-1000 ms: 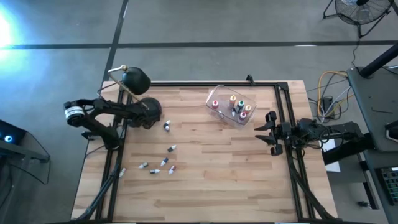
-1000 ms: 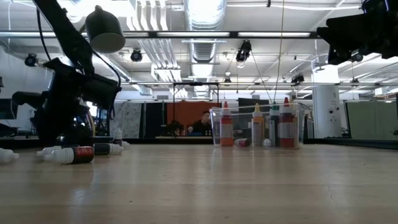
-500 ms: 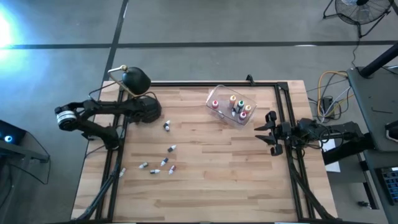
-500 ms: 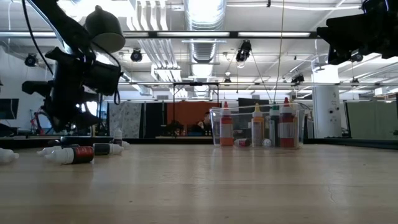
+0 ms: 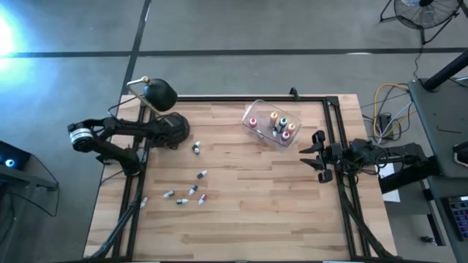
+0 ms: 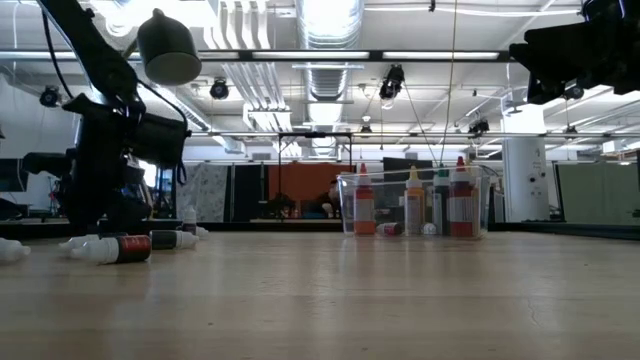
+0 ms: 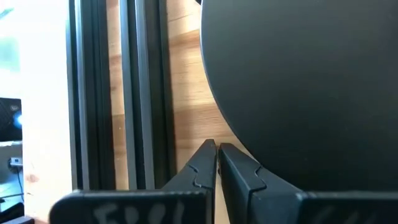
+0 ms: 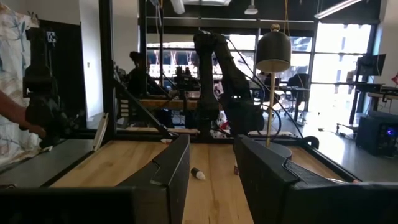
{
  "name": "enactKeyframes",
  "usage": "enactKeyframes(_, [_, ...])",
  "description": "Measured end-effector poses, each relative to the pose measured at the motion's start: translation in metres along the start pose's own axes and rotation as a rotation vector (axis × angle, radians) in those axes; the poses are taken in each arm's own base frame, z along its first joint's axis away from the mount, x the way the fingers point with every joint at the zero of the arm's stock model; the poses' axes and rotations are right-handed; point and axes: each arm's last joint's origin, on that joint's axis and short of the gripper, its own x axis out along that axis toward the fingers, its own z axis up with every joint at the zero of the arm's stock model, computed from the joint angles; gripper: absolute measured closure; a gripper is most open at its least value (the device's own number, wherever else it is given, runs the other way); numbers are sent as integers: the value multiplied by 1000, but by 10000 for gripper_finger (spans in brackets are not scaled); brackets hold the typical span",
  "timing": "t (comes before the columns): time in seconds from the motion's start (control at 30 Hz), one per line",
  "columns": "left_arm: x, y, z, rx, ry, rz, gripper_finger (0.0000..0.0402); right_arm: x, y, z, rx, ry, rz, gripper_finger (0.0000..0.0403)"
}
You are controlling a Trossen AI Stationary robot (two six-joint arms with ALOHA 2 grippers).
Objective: Pick & Place food coloring
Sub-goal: Put the small orange food coloring bottle into the transparent bin
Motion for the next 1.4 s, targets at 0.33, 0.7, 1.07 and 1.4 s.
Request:
enactKeyframes(0.33, [-9, -11, 13, -14, -8, -139, 401, 0, 0, 0, 0, 0, 0, 280])
enactKeyframes(0.7, [-23, -22, 14, 75, 197, -398, 401, 0, 0, 0, 0, 0, 0, 280])
enactKeyframes(1.07, [-37, -13, 11, 147, 237, -557, 401, 0, 0, 0, 0, 0, 0, 280])
enactKeyframes(1.4, [-65, 14, 17, 260, 31, -594, 383, 0, 0, 0, 0, 1, 0, 280])
